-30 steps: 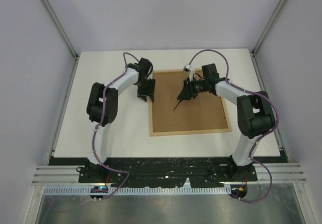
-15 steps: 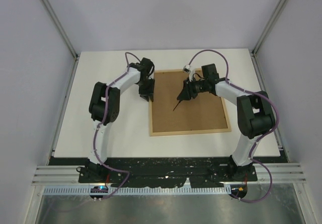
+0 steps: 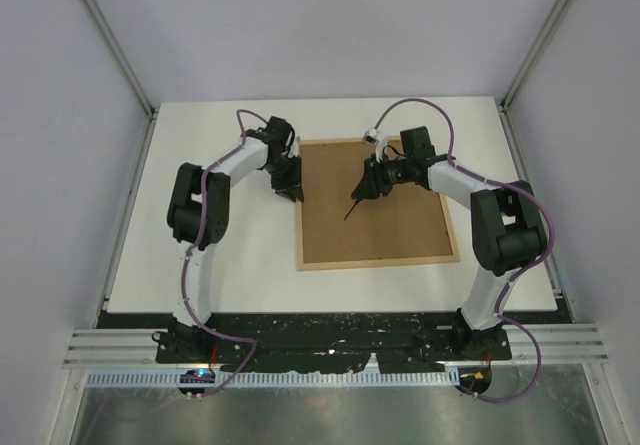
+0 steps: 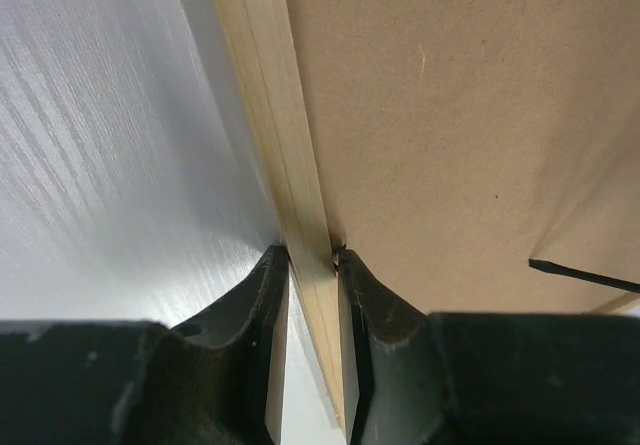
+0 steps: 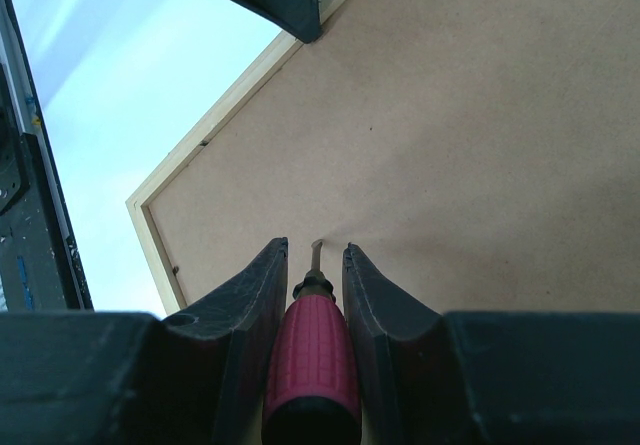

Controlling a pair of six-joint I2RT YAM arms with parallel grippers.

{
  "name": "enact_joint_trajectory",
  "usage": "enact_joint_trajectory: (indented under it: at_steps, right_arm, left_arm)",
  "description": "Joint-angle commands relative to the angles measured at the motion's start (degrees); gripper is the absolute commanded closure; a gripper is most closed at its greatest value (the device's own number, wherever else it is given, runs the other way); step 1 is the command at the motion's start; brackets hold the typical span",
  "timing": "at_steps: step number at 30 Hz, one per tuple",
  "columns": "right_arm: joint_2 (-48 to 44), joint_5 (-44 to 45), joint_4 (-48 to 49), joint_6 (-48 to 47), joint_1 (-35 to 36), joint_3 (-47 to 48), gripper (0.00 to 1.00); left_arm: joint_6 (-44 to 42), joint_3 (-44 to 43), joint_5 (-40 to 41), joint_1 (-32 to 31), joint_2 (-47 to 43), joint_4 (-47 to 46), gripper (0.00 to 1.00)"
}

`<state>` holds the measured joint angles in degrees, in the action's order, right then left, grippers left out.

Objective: Take the photo out of the frame
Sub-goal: Adjust the photo frame item on the photo frame, then adjust the screwdriver.

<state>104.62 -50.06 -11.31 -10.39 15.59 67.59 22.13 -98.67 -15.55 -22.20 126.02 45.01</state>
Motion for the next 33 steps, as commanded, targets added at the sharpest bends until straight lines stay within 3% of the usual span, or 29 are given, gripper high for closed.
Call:
enact_joint_trajectory:
  at_steps: [1, 11, 19, 20, 23, 25, 28, 33]
  right_arm:
    - [-1.1, 1.0, 0.0, -1.4, 0.8, -0.3, 0.92]
    - [-0.2, -1.0, -1.0, -0.5, 0.8, 0.8, 0.92]
    - [-2.7, -0.6, -4.4, -1.6, 0.5, 2.2, 0.92]
    - [-3.0, -0.7, -4.8, -1.6, 0.6, 2.6, 0.92]
    - [-4.9, -1.3, -7.0, -1.3, 0.3, 3.7, 0.92]
    - [-6.3, -1.9, -8.0, -0.8, -0.1, 4.3, 0.92]
    - [-8.7, -4.9, -8.4, 1.3, -0.2, 4.7, 0.92]
    - [-13.4, -11.9, -7.6, 5.1, -0.2, 5.0, 0.92]
  left_arm:
    - [0.5, 4.4, -10.7, 1.5, -3.3, -4.8, 1.00]
    - [4.1, 12.0, -22.3, 3.8, -5.4, -15.7, 1.00]
    - [6.4, 15.4, -27.1, 4.0, -9.4, -21.2, 1.00]
    - [6.7, 15.5, -27.2, 4.2, -10.2, -21.4, 0.98]
    - [7.0, 15.6, -27.3, 5.7, -13.9, -21.5, 0.69]
    - [6.7, 16.0, -28.1, 6.7, -16.5, -21.9, 0.60]
    - [5.5, 16.8, -31.8, 7.3, -20.7, -23.4, 0.52]
    - [1.8, 16.5, -43.6, 5.6, -24.2, -23.9, 0.46]
